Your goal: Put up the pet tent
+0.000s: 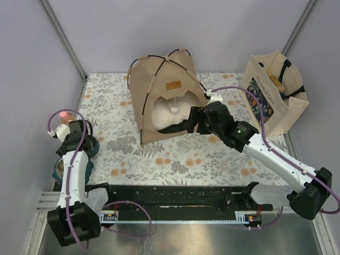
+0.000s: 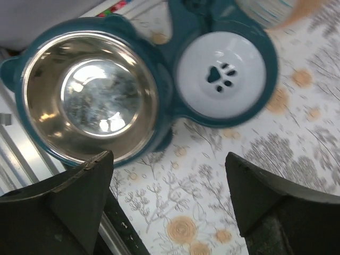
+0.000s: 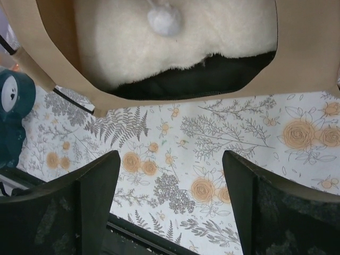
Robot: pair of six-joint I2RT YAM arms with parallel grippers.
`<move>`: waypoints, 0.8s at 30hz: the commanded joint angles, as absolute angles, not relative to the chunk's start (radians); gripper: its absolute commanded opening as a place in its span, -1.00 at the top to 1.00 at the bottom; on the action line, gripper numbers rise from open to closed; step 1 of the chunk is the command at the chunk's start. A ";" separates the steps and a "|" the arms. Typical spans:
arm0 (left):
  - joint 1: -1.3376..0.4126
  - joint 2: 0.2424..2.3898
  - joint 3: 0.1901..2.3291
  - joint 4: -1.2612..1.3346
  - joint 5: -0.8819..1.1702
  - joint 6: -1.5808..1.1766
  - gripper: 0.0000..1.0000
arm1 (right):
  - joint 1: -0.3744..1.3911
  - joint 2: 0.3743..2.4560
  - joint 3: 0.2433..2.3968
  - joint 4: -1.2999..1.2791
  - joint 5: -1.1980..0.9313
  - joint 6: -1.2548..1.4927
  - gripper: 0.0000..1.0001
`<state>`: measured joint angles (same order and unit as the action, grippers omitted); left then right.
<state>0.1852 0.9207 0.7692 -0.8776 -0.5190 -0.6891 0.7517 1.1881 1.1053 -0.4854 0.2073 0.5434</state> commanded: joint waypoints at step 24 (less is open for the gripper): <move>0.511 1.221 0.761 -0.650 -0.364 -0.675 0.45 | 0.721 1.121 1.111 -0.529 0.216 0.472 -0.75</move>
